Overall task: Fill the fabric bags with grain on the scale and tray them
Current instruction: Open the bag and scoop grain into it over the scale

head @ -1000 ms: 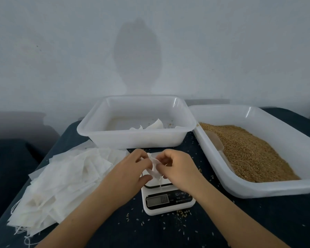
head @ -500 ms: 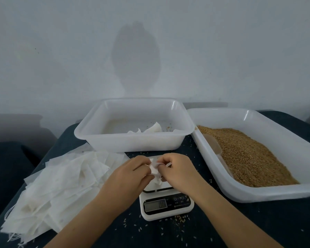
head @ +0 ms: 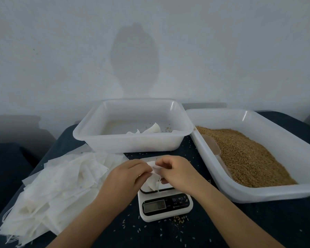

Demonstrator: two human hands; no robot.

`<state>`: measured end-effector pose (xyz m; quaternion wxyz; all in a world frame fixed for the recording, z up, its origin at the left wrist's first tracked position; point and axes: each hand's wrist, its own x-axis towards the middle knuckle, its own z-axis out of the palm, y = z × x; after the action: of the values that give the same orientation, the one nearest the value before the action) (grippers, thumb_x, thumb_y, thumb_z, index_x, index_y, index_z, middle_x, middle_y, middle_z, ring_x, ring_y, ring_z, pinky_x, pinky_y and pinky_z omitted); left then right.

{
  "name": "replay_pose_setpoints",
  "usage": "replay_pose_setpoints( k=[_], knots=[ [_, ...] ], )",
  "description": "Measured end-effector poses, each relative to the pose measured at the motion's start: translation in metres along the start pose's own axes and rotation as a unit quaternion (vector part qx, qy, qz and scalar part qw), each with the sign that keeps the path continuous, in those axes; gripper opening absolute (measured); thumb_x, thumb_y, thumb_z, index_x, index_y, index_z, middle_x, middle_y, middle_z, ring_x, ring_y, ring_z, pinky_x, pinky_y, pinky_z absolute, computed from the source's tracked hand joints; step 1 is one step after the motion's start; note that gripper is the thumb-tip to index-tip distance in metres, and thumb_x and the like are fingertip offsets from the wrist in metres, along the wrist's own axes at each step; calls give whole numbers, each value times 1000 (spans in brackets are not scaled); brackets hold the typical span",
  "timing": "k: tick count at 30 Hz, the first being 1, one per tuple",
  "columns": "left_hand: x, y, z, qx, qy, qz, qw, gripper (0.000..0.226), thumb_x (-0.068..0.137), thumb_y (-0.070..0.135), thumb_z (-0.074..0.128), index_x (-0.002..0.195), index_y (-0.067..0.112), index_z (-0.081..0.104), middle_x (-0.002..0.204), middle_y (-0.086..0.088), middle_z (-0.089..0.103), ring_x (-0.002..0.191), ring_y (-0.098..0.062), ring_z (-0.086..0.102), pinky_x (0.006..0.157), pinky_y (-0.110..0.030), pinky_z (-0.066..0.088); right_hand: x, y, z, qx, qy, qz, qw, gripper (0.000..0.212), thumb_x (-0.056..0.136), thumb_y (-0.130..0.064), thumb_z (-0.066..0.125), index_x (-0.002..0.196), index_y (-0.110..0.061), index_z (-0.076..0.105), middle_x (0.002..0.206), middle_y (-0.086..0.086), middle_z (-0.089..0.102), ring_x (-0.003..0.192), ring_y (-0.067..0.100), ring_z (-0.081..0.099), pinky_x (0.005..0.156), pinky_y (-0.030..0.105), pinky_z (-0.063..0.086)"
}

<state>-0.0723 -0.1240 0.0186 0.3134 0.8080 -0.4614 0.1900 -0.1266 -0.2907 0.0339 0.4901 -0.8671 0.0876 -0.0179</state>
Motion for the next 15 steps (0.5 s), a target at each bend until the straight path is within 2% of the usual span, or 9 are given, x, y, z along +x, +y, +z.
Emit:
replay_pose_setpoints(
  k=[3, 5, 7, 11, 13, 15],
  knots=[
    [1, -1, 0, -13, -2, -15, 1000, 6, 80, 18, 66, 83, 16, 70, 83, 10, 66, 74, -7, 61, 68, -22, 47, -5, -2, -6, -23, -21, -10, 999, 17, 91, -26, 60, 88, -43, 60, 88, -11, 69, 80, 3, 67, 84, 29, 56],
    [2, -2, 0, -18, -3, -20, 1000, 4, 81, 17, 67, 83, 16, 70, 83, 9, 66, 74, -8, 61, 68, -23, 47, -8, -6, -14, -43, -35, -16, 998, 9, 89, -33, 63, 92, -41, 61, 89, -10, 70, 82, 3, 66, 83, 29, 55],
    [4, -1, 0, -22, -1, -21, 1000, 5, 81, 18, 66, 82, 16, 70, 82, 10, 66, 74, -7, 61, 68, -23, 46, -11, -10, -30, -49, -16, -22, 998, 7, 89, -34, 64, 93, -39, 62, 89, -10, 71, 81, 1, 67, 79, 24, 56],
    [7, 0, 1, -22, 2, -21, 1000, 3, 81, 17, 68, 83, 16, 70, 82, 11, 67, 75, -6, 61, 68, -22, 48, -11, -19, -78, -13, 134, -6, 991, 13, 91, -27, 61, 86, -38, 66, 80, -12, 72, 73, -2, 67, 64, 18, 55],
    [9, 1, 2, -23, 1, -22, 1000, 3, 81, 17, 69, 83, 16, 70, 82, 12, 66, 74, -4, 59, 66, -21, 47, -5, -15, -103, -86, 216, 20, 972, 13, 92, -25, 57, 87, -30, 69, 80, -10, 71, 74, 1, 67, 59, 21, 50],
    [10, 2, 2, -24, -1, -29, 999, 3, 81, 15, 71, 83, 17, 70, 82, 14, 65, 73, -1, 57, 65, -20, 48, 5, -4, -126, -220, 234, 86, 943, 21, 93, -22, 53, 96, -12, 71, 95, 5, 72, 90, 18, 67, 71, 32, 53]
  ],
)
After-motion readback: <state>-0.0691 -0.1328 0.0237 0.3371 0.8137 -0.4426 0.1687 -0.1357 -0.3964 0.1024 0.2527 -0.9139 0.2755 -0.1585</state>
